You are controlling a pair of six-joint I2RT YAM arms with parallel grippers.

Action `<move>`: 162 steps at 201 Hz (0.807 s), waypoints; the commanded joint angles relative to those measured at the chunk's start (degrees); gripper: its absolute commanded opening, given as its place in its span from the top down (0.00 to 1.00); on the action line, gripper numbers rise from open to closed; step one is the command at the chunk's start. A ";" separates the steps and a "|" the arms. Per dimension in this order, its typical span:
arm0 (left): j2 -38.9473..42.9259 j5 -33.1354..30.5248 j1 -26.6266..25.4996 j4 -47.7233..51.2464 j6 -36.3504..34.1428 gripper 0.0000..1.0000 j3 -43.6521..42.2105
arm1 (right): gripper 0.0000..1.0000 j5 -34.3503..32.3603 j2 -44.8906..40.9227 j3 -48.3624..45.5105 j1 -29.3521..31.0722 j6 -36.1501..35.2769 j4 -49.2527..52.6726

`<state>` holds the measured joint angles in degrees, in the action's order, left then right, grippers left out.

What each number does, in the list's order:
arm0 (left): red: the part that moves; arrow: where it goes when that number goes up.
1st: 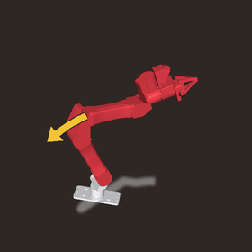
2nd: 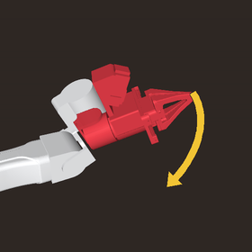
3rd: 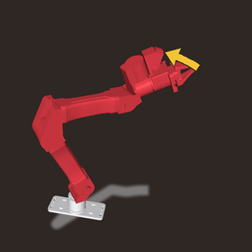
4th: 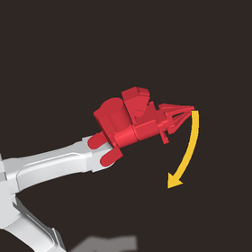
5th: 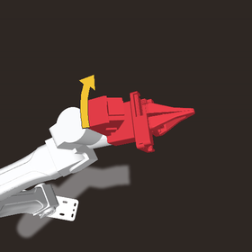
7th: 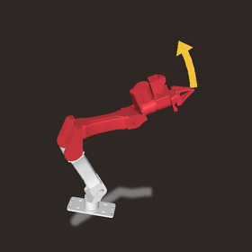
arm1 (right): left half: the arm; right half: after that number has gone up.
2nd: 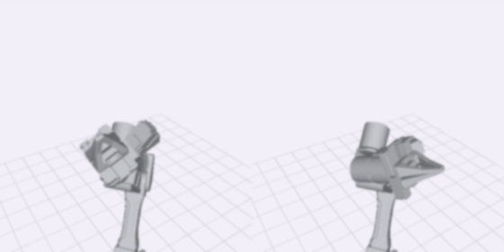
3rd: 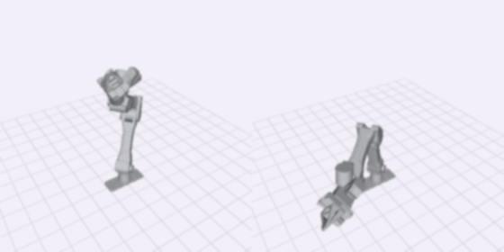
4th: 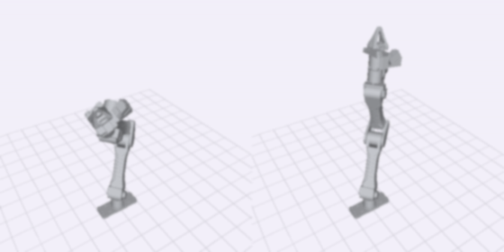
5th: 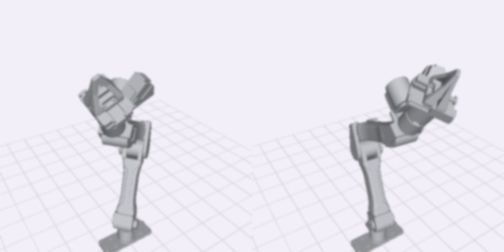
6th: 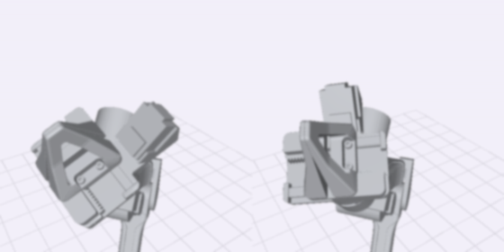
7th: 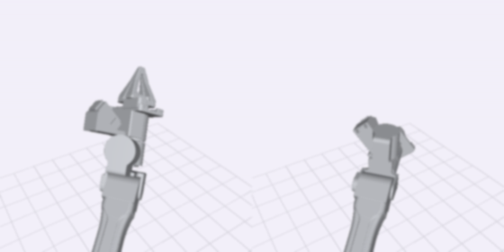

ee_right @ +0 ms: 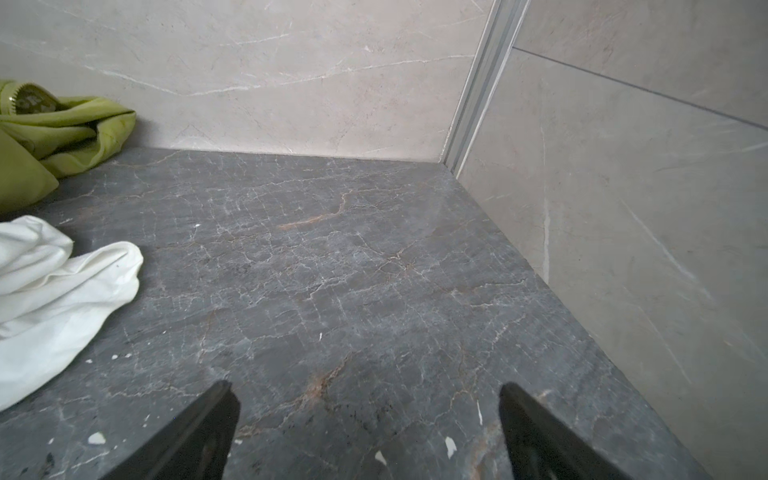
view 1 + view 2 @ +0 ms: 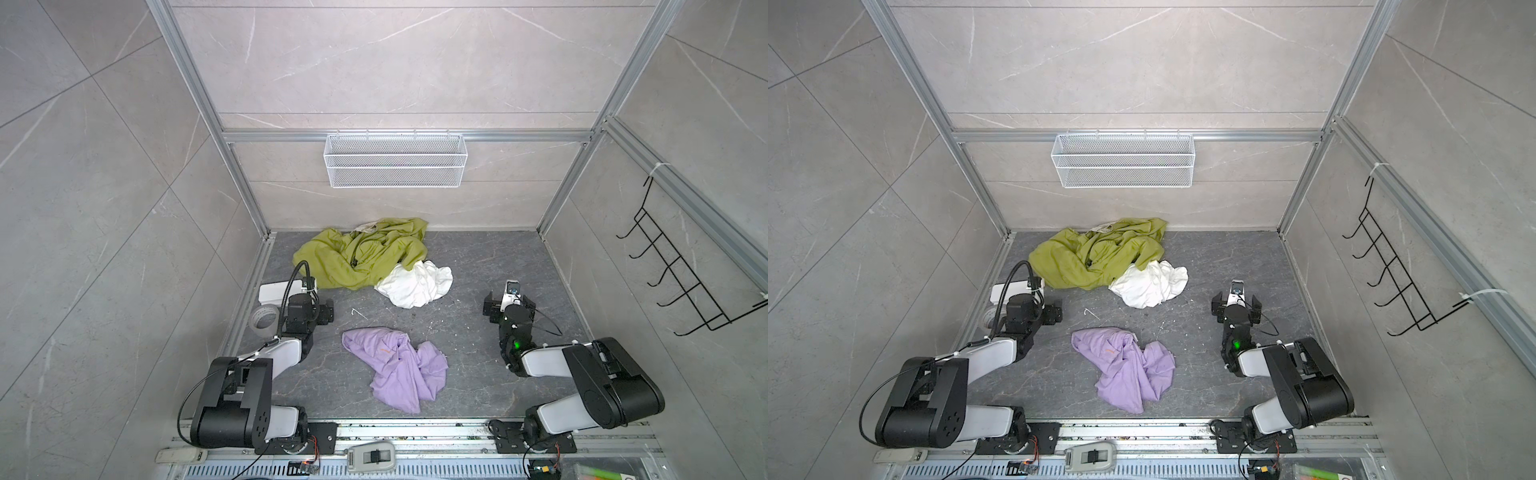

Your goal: Pick out a specific cloth from the pile

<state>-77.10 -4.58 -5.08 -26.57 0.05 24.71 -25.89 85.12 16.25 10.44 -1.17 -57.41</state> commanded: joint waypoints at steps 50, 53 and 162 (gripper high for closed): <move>-3.39 -1.91 1.14 -10.39 -5.88 0.12 -0.14 | 0.00 9.10 2.38 2.44 -4.81 5.28 1.69; -4.06 -2.15 1.53 -10.70 -5.51 0.12 0.04 | 0.00 9.04 2.28 2.51 -4.83 5.30 1.93; -9.02 -1.84 7.57 -21.12 1.19 0.01 -3.45 | 0.00 8.92 2.13 2.73 -4.81 5.34 2.76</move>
<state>-85.97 -6.35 2.55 -43.46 0.21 20.71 -17.52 86.85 17.91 5.69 3.31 -55.07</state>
